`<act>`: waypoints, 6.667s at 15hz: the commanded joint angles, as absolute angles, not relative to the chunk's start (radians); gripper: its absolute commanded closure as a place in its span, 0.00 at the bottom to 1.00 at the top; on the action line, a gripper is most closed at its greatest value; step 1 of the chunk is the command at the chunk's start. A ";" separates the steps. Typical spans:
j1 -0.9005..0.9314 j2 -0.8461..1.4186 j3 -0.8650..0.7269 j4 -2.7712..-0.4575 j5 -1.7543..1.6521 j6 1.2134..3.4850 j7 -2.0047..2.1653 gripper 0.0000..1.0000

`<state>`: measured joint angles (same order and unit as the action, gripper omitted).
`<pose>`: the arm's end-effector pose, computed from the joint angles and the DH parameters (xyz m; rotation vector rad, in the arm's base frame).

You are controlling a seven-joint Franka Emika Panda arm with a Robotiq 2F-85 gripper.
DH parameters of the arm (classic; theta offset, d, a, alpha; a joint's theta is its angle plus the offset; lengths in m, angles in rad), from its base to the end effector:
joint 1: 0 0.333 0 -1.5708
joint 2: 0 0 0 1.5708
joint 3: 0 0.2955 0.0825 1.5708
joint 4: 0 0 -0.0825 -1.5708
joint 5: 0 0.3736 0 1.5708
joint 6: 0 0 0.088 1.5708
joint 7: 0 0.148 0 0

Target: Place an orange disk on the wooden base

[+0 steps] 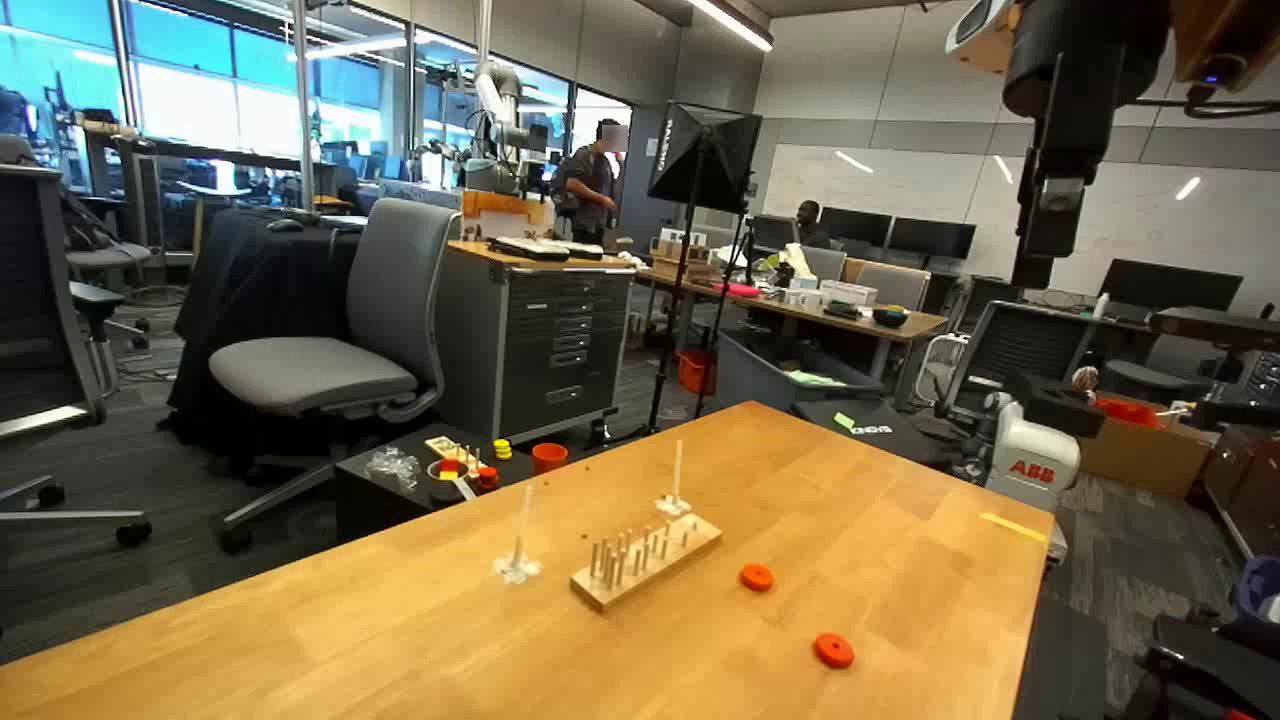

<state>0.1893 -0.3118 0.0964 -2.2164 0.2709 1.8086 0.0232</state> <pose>0.4155 0.1576 0.4420 -2.9105 -0.2620 0.1900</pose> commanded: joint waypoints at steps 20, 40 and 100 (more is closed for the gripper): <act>0.174 -0.316 0.110 -2.207 0.275 1.807 0.020 0.00; 0.174 -0.316 0.110 -2.207 0.275 1.807 0.020 0.00; 0.110 0.279 0.025 -2.164 -0.024 2.270 0.509 0.00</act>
<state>0.0950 0.2795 0.0404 -2.1657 -0.0296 2.2723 0.5132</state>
